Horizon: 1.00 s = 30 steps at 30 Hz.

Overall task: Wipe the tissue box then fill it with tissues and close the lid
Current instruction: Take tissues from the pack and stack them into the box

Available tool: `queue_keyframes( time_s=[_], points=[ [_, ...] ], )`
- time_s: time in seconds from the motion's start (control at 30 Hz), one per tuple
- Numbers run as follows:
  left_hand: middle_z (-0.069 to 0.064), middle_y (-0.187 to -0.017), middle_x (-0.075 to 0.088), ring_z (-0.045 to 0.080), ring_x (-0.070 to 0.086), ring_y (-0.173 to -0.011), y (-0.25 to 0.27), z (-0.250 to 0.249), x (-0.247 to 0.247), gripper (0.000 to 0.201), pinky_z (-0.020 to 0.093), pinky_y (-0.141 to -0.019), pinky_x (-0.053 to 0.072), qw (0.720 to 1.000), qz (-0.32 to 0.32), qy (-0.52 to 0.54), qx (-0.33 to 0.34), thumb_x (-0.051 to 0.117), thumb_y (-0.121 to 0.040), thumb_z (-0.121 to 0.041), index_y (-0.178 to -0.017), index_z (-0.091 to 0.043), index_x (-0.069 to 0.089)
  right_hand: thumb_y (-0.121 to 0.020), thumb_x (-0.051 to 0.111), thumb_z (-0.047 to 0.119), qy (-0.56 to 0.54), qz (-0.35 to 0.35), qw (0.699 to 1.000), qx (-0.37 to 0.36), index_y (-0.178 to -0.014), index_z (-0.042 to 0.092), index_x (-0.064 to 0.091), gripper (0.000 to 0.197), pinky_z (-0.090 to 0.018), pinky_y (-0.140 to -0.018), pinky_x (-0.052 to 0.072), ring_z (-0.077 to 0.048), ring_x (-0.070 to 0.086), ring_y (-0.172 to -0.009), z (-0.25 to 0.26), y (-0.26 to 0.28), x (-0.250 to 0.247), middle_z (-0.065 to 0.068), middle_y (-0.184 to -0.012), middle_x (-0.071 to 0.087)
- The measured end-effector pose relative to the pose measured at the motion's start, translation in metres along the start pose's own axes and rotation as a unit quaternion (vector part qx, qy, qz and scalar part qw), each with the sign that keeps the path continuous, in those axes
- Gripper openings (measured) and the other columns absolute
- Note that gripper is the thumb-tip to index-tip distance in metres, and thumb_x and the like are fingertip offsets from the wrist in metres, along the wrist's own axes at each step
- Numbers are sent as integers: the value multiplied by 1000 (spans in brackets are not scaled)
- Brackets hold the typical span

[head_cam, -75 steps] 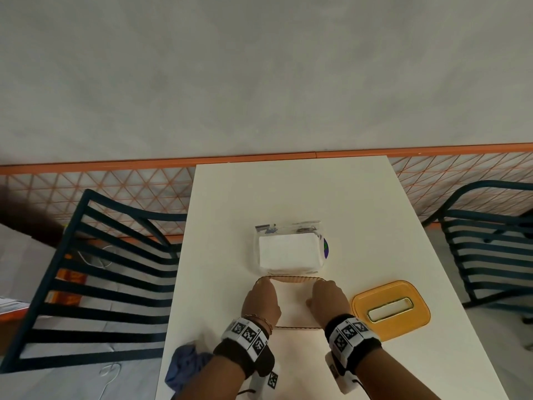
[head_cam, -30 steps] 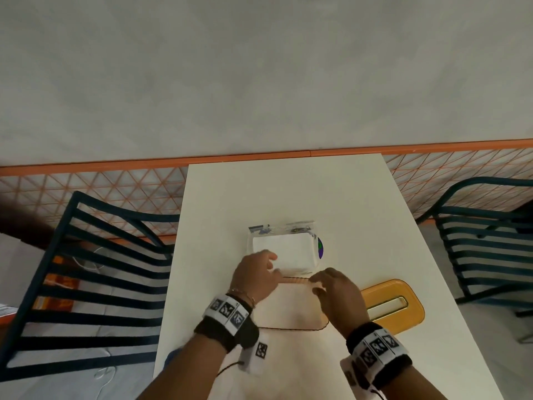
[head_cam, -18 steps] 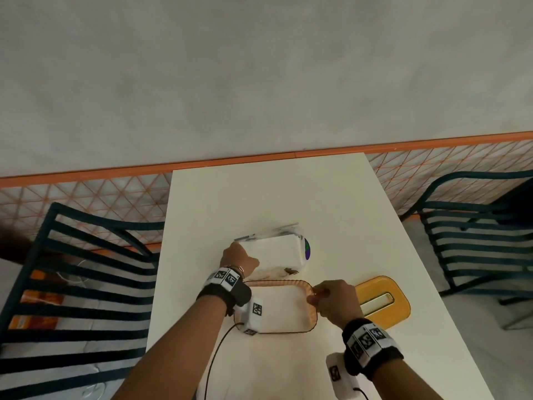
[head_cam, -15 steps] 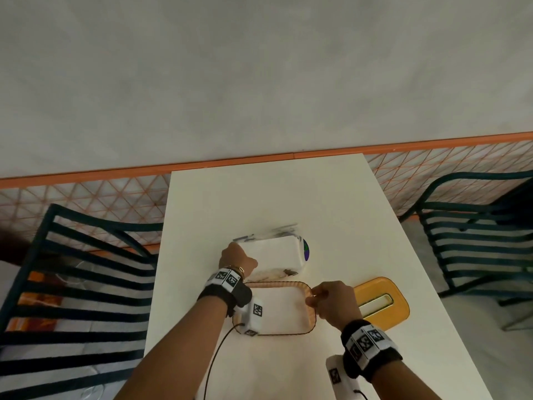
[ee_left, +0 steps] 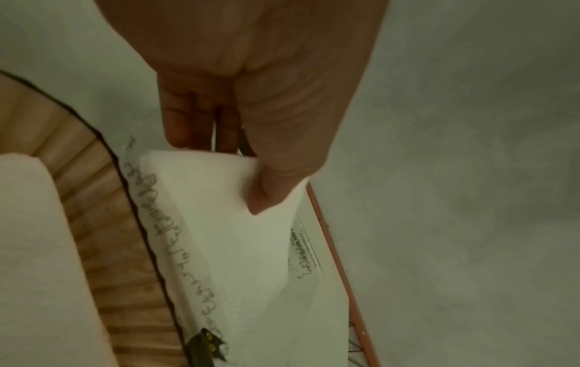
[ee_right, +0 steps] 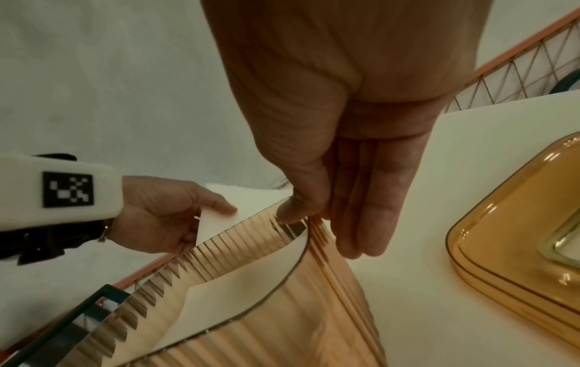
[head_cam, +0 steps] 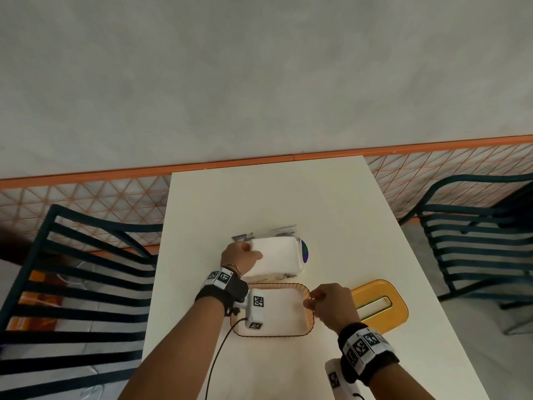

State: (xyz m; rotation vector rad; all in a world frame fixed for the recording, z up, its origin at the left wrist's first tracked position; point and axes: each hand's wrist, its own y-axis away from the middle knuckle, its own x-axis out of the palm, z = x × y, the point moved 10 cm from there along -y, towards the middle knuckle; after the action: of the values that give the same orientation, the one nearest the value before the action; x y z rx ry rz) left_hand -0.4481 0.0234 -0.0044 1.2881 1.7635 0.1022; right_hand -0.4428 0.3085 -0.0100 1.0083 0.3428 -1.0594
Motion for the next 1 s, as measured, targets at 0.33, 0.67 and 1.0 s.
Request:
queue_keyframes(
  time_s=[0.33,0.67,1.0],
  points=[
    [5,-99,75,24,67,-90,79,-20,-40,26,37,-74,53,948,22,312,65,64,-73,-13,-96,-19,74,-51,98,45,-198,45,975,-86,-139,29,44,104,-29,-95,52,-11,61,-114,49,21,-18,11,-127,61],
    [-3,-71,62,17,55,-67,110,31,-17,23,26,-54,43,959,50,275,38,63,-59,-16,-81,-21,64,-72,89,21,-273,176,937,-128,-106,22,78,36,-45,-94,58,-23,75,-98,73,43,13,-2,-101,80],
    [-14,-93,67,9,66,-86,118,47,15,35,9,-64,50,989,20,39,141,64,-75,2,-92,-29,58,-72,82,12,-11,43,985,-169,-105,27,77,36,-2,-64,40,-8,65,-84,53,38,22,13,-92,72]
  ],
)
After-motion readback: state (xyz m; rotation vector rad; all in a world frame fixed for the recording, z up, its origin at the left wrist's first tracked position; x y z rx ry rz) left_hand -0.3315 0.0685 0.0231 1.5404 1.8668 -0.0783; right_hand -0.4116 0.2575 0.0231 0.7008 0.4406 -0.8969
